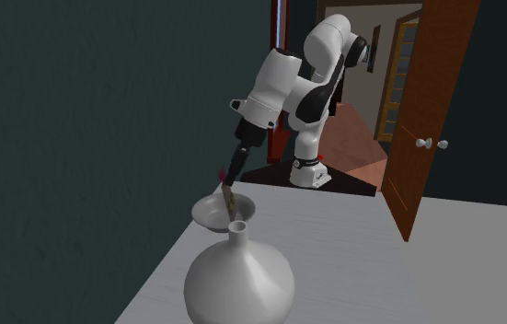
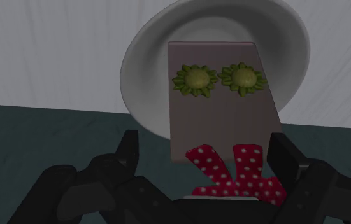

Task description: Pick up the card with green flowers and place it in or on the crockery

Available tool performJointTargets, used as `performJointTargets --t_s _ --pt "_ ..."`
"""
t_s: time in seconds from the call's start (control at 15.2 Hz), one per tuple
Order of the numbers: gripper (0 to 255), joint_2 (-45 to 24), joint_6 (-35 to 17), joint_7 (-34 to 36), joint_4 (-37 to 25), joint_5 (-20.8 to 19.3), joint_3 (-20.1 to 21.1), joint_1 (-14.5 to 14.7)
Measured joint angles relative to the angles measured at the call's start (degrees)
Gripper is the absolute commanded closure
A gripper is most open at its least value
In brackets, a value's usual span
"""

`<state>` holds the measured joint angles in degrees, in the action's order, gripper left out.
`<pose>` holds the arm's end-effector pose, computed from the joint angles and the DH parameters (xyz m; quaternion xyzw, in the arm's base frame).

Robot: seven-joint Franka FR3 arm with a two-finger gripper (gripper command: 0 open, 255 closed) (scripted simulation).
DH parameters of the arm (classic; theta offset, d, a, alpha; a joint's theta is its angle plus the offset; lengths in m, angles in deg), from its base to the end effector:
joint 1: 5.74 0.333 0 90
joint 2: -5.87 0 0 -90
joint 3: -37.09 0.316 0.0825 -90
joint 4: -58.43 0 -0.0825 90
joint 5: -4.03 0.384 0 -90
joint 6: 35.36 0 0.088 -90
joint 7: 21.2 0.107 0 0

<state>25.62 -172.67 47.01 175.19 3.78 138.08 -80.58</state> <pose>0.5116 0.2985 0.4343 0.9212 -0.3206 0.2202 0.0086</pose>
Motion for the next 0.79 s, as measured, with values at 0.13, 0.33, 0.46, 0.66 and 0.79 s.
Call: performJointTargets --t_s 0.13,0.33,0.46,0.66,0.79 --pt "0 -0.4 0.9 0.3 -0.5 -0.5 -1.0 1.2" --pt "0 -2.9 4.9 2.3 -1.3 -3.5 -9.2 10.5" --pt "0 -3.2 5.9 2.6 -1.4 -3.9 -11.8 13.4" --pt "0 -3.2 6.2 2.7 -1.5 -4.0 -12.4 14.1" --pt "0 -3.2 6.2 2.7 -1.5 -4.0 -12.4 14.2"
